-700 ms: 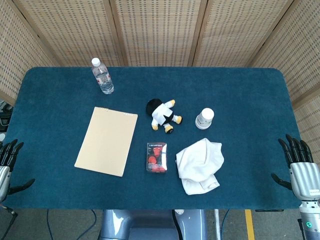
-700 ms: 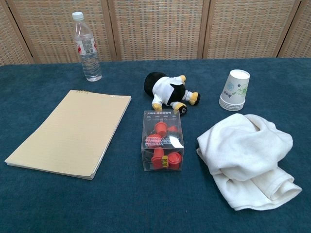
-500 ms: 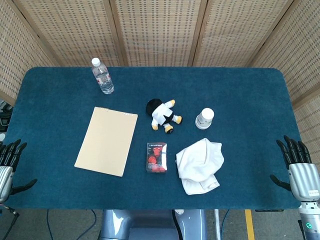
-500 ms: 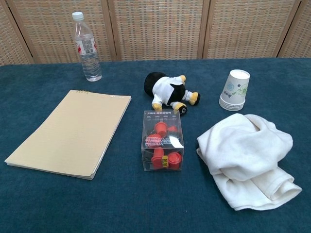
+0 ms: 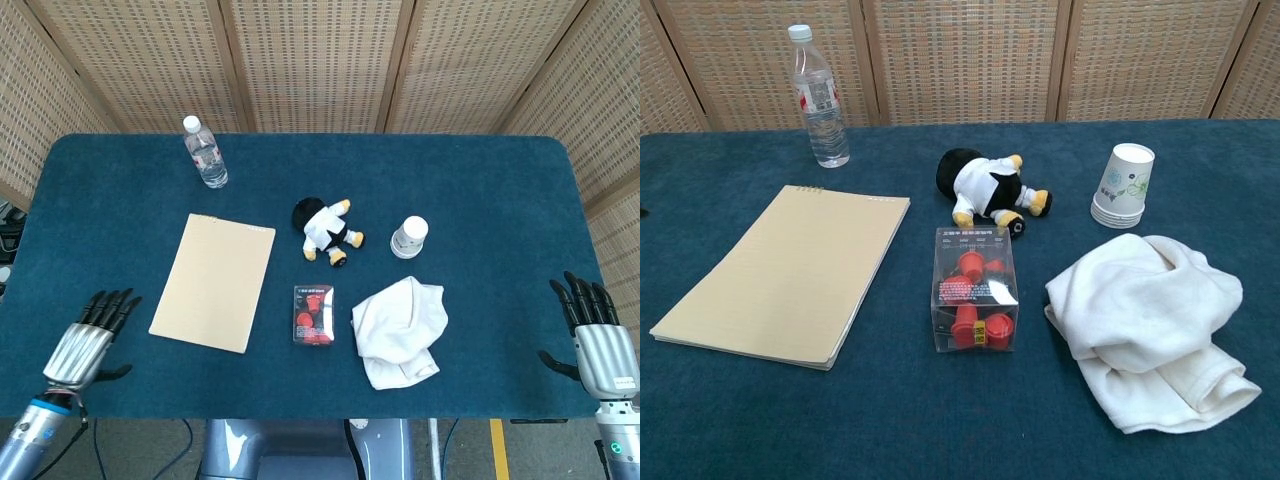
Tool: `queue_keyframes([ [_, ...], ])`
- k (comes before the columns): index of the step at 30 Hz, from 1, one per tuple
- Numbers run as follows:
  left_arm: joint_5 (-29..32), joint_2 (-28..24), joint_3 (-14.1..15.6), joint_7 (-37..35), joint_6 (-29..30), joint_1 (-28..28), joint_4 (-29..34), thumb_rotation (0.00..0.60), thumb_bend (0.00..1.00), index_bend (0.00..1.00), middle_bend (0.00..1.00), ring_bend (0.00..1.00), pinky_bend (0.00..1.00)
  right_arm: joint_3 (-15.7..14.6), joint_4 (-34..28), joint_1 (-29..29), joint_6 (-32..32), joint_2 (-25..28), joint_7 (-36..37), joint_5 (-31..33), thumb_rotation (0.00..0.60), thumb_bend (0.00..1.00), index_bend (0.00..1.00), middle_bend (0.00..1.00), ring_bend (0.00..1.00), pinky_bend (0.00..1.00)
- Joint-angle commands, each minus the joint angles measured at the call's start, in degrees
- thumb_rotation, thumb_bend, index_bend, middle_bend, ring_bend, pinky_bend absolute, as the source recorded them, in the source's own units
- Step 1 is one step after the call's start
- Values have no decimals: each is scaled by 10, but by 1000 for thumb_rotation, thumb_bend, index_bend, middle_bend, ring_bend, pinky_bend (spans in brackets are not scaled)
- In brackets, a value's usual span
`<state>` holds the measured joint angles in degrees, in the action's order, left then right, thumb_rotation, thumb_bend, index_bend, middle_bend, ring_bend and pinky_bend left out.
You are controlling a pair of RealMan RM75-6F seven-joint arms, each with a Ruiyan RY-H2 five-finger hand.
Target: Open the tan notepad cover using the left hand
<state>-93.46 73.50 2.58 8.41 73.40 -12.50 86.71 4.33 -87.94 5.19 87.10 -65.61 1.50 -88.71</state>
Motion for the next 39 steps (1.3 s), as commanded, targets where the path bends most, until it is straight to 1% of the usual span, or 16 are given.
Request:
queue_keyframes([
  [1, 7, 61, -7, 34, -60, -40, -28, 600, 159, 8, 0, 0, 0, -1, -1, 1, -1, -1, -1, -1, 600, 0, 0, 0, 0, 0],
  [5, 19, 94, -12, 41, -75, -49, -42, 600, 290, 19, 0, 0, 0, -3, 2, 3, -8, -3, -1, 0, 600, 0, 0, 0, 0, 0],
  [10, 38, 119, -18, 51, -86, -55, -56, 600, 382, 37, 0, 0, 0, -3, 4, 5, -13, -4, 1, 2, 600, 0, 0, 0, 0, 0],
  [15, 41, 124, -19, 52, -85, -59, -55, 600, 377, 51, 0, 0, 0, -3, 2, 5, -13, -4, 1, 2, 600, 0, 0, 0, 0, 0],
  [20, 52, 129, -19, 62, -97, -65, -55, 600, 377, 52, 0, 0, 0, -5, 2, 6, -16, -4, 2, 1, 600, 0, 0, 0, 0, 0],
  [39, 92, 179, -31, 87, -119, -85, -94, 600, 381, 55, 0, 0, 0, -3, 5, 9, -22, -4, 8, 9, 600, 0, 0, 0, 0, 0],
])
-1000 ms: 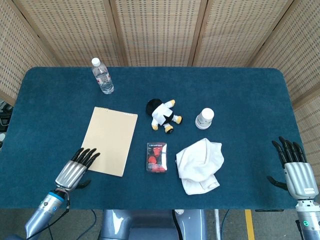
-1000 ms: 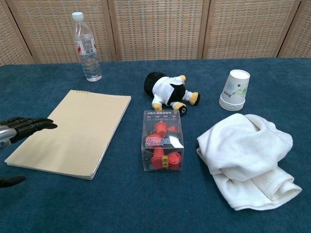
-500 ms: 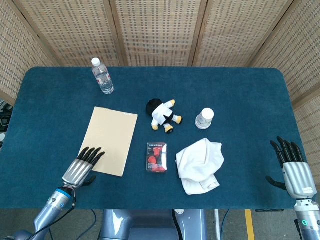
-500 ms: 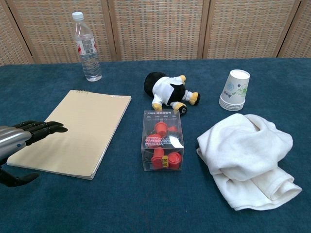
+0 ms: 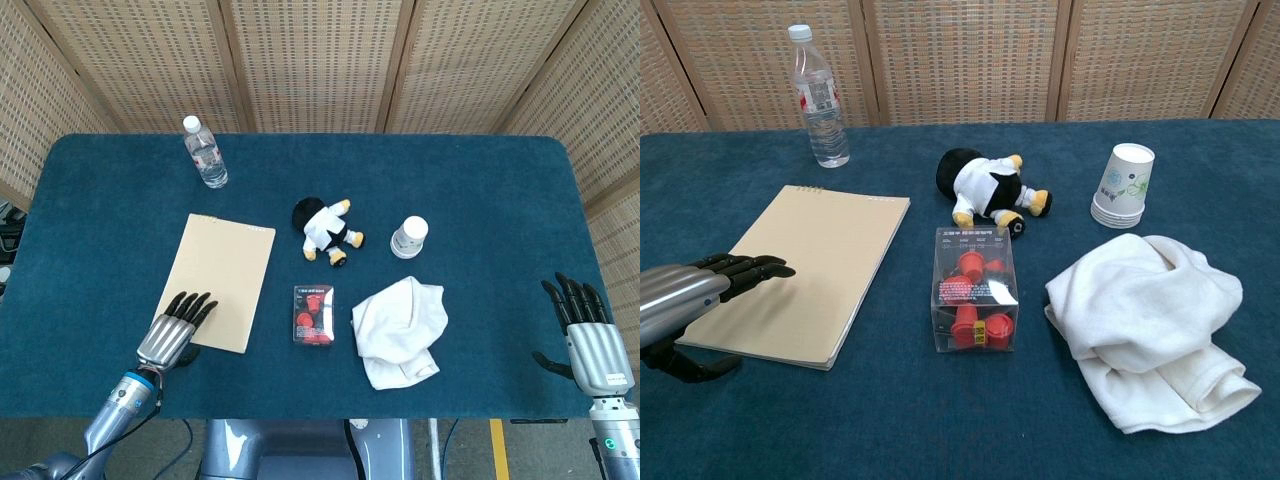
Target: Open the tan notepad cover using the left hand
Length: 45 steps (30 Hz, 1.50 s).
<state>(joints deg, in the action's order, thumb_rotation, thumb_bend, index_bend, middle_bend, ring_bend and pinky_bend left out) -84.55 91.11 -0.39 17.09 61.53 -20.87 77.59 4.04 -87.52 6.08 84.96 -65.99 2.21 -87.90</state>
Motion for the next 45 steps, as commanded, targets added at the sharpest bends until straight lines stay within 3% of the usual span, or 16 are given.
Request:
queue_keyframes([
  [1, 4, 4, -1, 0, 0, -1, -5, 600, 381, 55, 0, 0, 0, 0, 1, 0, -1, 0, 1, 1, 600, 0, 0, 0, 0, 0],
  [45, 51, 8, -6, 20, -7, -20, 1, 600, 397, 65, 0, 0, 0, 2, 3, 2, -3, 2, 8, 6, 600, 0, 0, 0, 0, 0],
])
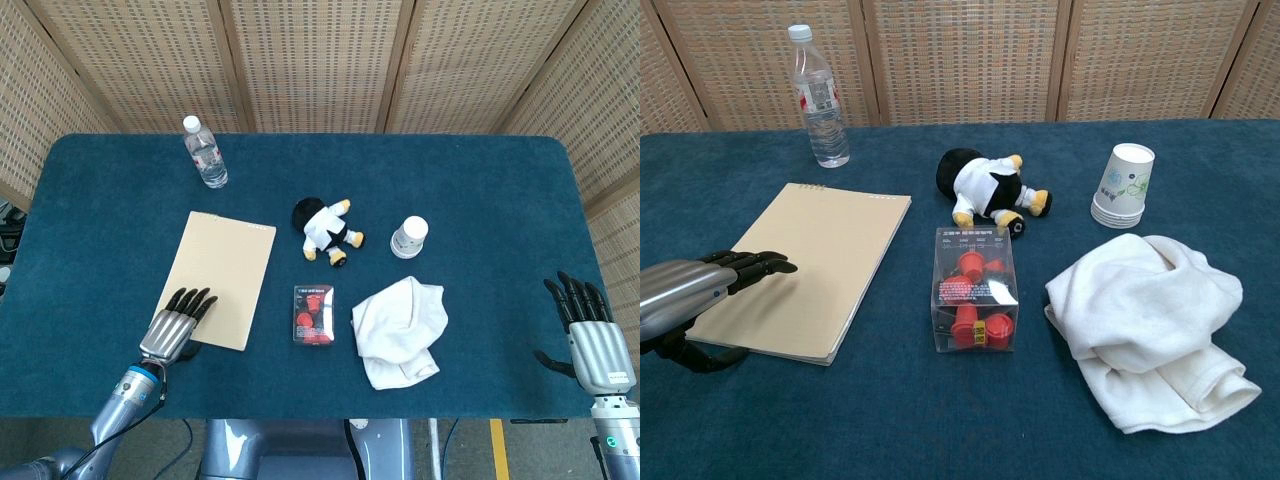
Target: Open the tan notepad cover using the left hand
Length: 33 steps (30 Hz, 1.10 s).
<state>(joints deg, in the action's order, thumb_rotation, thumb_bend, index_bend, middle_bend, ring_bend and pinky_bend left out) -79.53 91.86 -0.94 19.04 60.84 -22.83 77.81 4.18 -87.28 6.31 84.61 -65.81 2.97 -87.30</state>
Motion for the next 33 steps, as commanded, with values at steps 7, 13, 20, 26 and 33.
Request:
queue_keyframes([
  [7, 0, 0, -1, 3, 5, -3, 2, 600, 453, 78, 0, 0, 0, 0, 0, 0, -1, 1, 3, 0, 600, 0, 0, 0, 0, 0],
  [13, 2, -2, -5, 8, 9, -6, 4, 600, 457, 80, 0, 0, 0, 0, -1, 0, 0, 2, 4, 1, 600, 0, 0, 0, 0, 0],
  [20, -5, -12, -18, 3, 27, -13, 15, 600, 514, 111, 0, 0, 0, 0, 0, 0, -1, 2, 9, 1, 600, 0, 0, 0, 0, 0],
  [26, -9, -28, -45, -13, 52, -21, 39, 600, 563, 150, 0, 0, 0, 0, 0, 1, -2, 3, 13, 2, 600, 0, 0, 0, 0, 0],
  [33, 33, -34, -85, -12, 34, -46, 42, 600, 563, 185, 0, 0, 0, 1, 1, 2, -4, 3, 16, 3, 600, 0, 0, 0, 0, 0],
])
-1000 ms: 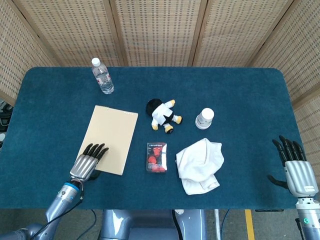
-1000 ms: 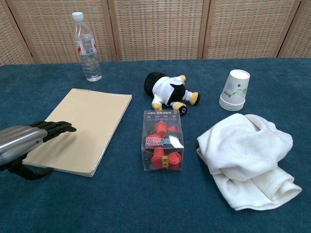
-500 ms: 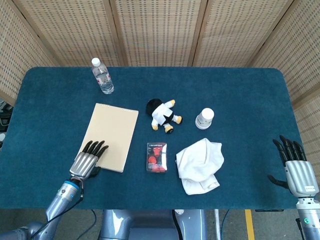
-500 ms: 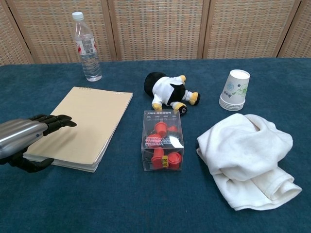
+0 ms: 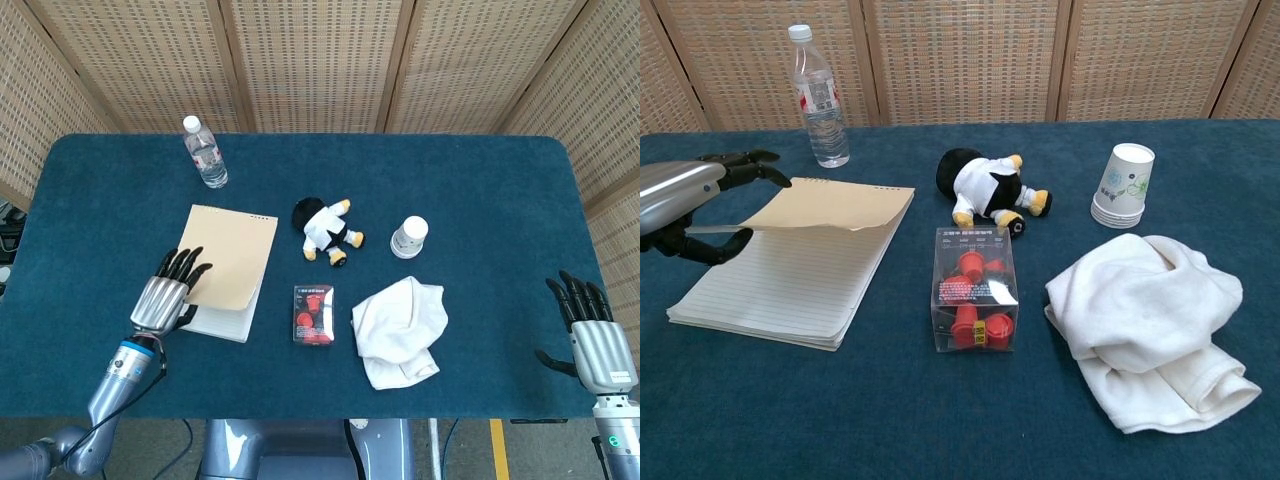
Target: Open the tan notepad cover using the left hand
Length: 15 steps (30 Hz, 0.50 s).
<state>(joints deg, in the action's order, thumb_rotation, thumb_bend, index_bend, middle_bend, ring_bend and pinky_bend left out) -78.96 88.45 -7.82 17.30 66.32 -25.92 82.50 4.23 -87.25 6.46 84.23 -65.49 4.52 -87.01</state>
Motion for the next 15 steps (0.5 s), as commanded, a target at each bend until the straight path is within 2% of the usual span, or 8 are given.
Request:
queue_keyframes([
  [1, 38, 2, -18, 7, -34, -20, -8, 600, 563, 194, 0, 0, 0, 0, 1, 0, -1, 0, 0, 1, 600, 0, 0, 0, 0, 0],
  [10, 71, 14, -12, 20, -61, -34, -33, 600, 566, 235, 0, 0, 0, 0, 3, 2, -8, -1, 1, 5, 600, 0, 0, 0, 0, 0],
  [15, 74, 22, -11, 12, -60, -38, -46, 600, 579, 325, 0, 0, 0, -1, 2, 3, -9, -2, -1, 3, 600, 0, 0, 0, 0, 0],
])
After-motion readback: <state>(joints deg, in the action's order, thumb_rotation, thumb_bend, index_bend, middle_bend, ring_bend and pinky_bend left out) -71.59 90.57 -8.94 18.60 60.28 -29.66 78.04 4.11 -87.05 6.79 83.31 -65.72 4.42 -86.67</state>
